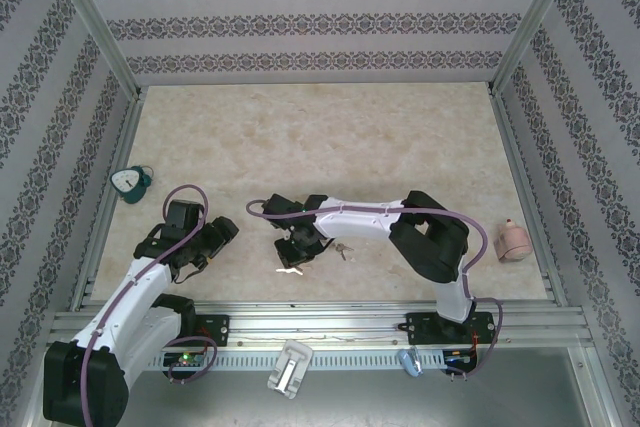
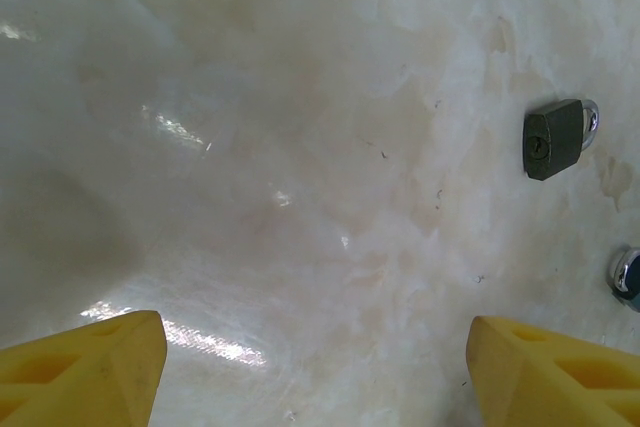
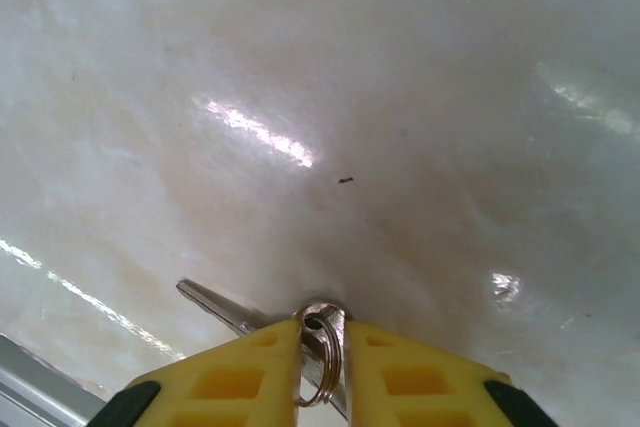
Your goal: Unlock with the key
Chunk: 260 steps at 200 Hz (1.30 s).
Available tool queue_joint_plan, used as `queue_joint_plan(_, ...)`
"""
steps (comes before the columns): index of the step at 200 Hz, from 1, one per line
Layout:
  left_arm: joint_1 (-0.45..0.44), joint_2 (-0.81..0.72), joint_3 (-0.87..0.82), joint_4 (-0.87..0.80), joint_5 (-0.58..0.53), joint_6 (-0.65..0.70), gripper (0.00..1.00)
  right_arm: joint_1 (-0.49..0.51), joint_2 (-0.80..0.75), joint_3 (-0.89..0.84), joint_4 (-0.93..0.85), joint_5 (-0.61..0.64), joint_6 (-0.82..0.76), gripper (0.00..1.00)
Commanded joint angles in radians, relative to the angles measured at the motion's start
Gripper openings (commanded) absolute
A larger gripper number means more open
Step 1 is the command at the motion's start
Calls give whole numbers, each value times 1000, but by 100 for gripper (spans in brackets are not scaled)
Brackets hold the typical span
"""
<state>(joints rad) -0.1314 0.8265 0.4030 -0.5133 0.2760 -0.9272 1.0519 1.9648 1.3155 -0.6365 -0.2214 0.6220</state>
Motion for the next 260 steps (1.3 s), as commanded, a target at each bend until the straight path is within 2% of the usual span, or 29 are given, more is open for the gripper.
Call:
queue_joint_plan(1, -9, -12, -13, 15, -15, -22, 78, 8, 10, 18, -43, 43, 1, 14)
queue_joint_plan(32, -10, -13, -16, 18, -12, -25, 78, 6, -10, 13, -40, 77, 5, 0)
queue_joint_plan(77, -9, -36, -19, 84, 35, -16, 79, -45, -85, 5, -8, 96, -27, 0)
queue_joint_plan(111, -10, -33, -4, 190, 117, -11, 79, -111, -172, 13, 18, 92, -104, 0)
queue_joint_plan(146, -20, -23, 71, 209, 151, 43, 79, -187, -235, 43, 49, 32, -166, 0)
queue_joint_plan(183, -31, -12, 95, 364, 229, 48, 77, -275, -286, 83, 52, -36, -212, 0)
queue_joint_plan(220, -52, 64, 201, 380, 270, 127, 78, -329, -318, 159, -6, -37, -279, 0)
queue_joint_plan(245, -62, 115, 256, 432, 312, 171, 77, -377, -333, 178, 6, -127, -277, 0)
queue_joint_plan(260, -64, 142, 280, 470, 344, 186, 72, -395, -339, 193, 4, -179, -295, 0)
